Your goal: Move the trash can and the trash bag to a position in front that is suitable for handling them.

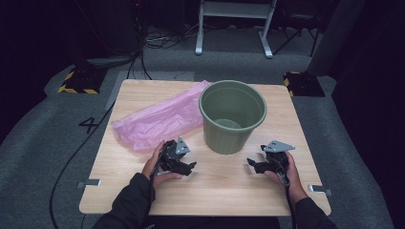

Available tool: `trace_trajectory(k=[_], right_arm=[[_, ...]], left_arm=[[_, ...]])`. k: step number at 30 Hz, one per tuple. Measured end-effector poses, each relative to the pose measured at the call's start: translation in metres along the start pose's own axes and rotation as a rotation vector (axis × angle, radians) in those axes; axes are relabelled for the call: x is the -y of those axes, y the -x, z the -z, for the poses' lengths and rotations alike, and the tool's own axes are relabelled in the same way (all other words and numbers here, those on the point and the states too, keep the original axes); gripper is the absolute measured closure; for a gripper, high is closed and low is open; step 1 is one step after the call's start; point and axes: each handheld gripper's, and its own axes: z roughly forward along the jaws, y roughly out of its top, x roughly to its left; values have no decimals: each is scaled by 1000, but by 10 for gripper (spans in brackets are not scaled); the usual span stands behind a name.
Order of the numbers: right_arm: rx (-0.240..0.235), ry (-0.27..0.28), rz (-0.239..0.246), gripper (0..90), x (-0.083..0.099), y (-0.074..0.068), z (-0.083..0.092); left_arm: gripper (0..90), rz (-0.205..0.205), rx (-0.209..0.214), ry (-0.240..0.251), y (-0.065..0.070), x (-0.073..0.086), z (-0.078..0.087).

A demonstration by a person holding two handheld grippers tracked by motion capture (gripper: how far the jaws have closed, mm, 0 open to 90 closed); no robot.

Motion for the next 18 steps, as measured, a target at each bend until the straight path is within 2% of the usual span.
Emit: trace_trajectory(k=[4, 6, 9, 11, 13, 15, 17, 18], right_arm=[[-7, -13, -14, 164, 4, 2, 4], [-15, -11, -23, 164, 6, 3, 5], [-48, 32, -31, 163, 9, 5, 9], [-56, 36, -33, 163, 10, 5, 10], [-63, 36, -35, 164, 10, 6, 10], [-66, 29, -32, 164, 9, 6, 9], [-67, 27, -28, 164, 9, 5, 8], [-68, 23, -27, 165, 9, 5, 8]], left_arm=[[164, 16, -70, 14, -12, 15, 22], [161, 41, -89, 22, -19, 22, 30], [192, 77, -123, 16, -30, 34, 39], [191, 103, -152, 28, -37, 43, 46], [205, 133, -152, 49, -44, 50, 51], [213, 143, -177, 56, -53, 56, 57], [223, 167, -168, 64, -62, 62, 59], [281, 179, -164, 68, -67, 66, 60]])
